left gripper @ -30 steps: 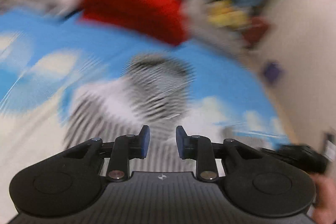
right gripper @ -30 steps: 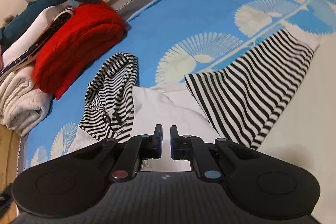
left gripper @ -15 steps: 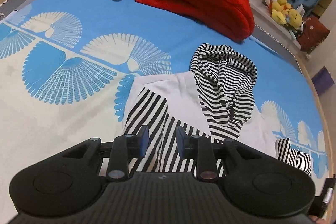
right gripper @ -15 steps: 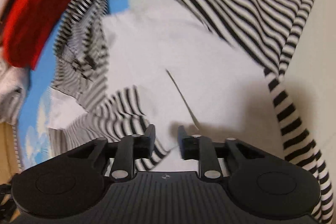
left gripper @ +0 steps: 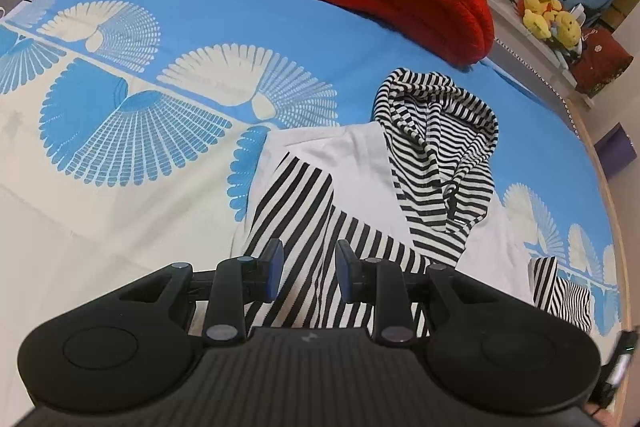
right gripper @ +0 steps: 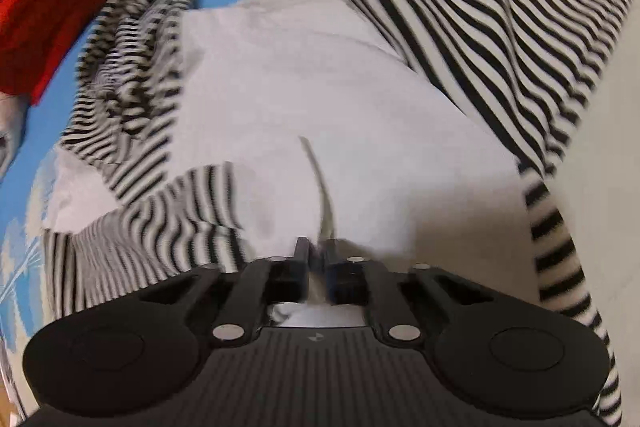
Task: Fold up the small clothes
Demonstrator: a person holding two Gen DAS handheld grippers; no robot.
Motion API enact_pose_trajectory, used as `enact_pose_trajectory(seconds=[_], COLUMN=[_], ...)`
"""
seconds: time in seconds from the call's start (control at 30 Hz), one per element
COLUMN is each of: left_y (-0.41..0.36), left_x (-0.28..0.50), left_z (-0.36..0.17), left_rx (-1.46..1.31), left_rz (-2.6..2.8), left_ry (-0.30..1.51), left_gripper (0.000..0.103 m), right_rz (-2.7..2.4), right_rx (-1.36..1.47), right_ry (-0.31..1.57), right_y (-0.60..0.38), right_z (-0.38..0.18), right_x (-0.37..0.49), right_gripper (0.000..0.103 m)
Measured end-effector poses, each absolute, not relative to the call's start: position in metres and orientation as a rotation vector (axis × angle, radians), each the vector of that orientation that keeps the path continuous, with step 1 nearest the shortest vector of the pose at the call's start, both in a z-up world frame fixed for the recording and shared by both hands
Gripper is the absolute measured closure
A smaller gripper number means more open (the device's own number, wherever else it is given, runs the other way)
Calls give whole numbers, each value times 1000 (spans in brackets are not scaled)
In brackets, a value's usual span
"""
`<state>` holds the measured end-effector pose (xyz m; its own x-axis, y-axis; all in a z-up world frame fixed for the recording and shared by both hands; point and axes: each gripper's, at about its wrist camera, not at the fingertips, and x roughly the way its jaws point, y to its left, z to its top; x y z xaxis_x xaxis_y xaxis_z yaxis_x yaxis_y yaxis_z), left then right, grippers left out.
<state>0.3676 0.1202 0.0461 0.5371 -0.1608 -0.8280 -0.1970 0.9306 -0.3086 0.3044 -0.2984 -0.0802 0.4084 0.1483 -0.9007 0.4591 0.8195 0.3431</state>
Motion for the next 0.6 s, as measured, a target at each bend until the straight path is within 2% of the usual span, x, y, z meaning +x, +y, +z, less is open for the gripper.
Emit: enact_pose_trajectory(seconds=[0.1,0.23,0.3,0.43,0.5,0.6], left_y=[118,113,109,101,97,91], left_x=[368,369,370,370,370,368], left_z=[44,39,34,21,16,7], left_rx=[-389,-378,-376,-357,-340,-319], left_rz=[17,-1,-13,-32,-43,-73], left_ry=[1011,1025,1044,1088,1105,1129], left_gripper=[73,73,73,73,73,73], right_rz=[-105,6,-62,-326,-370,-268], right_rx=[636,441,447,477,491,500], right_ry=[936,682,756,1037,1040,940], right_y=[-300,-289,-301,-333,-340,-330], right_z=[-33,23,11,-49,-52,-36], right_x=[299,285,288,295,291,292], right_gripper=[98,98,98,97,93,91])
